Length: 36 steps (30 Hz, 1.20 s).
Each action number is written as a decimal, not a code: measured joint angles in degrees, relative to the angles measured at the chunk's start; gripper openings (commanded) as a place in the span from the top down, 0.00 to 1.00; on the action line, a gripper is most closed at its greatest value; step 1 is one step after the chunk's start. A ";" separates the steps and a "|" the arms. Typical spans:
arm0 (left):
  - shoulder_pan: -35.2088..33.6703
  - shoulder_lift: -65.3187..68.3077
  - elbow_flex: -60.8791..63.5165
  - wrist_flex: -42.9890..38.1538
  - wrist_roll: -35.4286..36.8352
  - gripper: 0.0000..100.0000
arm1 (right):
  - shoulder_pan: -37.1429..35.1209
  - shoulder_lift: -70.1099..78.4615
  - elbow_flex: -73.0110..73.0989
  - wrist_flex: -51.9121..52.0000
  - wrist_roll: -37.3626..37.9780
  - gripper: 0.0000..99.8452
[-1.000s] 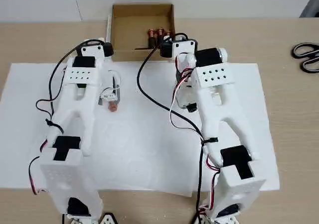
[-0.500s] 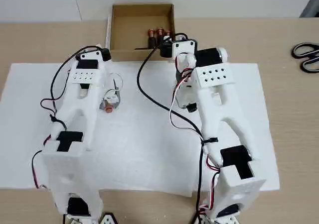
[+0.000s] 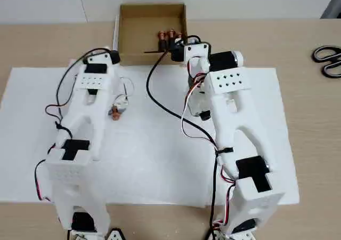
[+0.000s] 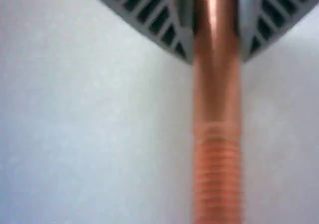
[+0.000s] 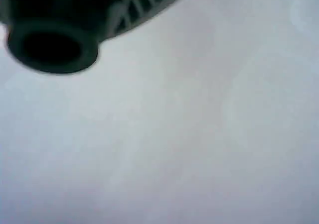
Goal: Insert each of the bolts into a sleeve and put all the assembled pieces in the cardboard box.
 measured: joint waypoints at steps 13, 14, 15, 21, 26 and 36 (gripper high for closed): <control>-0.09 -9.32 -4.04 9.49 -5.98 0.99 | 0.00 0.00 0.00 0.00 0.00 1.00; -0.09 -11.16 -5.19 11.16 -8.00 0.99 | 0.00 0.00 0.00 0.00 0.00 1.00; -0.09 -13.01 -6.24 12.92 -10.02 0.99 | 0.00 0.00 0.00 0.00 0.00 1.00; -0.18 -22.59 -7.47 18.64 -29.36 0.99 | 0.00 0.00 0.00 0.00 0.00 1.00; -0.18 -25.23 -3.16 18.90 -51.25 0.99 | 0.88 0.00 0.00 0.00 0.00 1.00; -0.35 -15.82 5.19 18.64 -70.15 0.99 | 4.04 0.00 0.00 0.00 0.00 1.00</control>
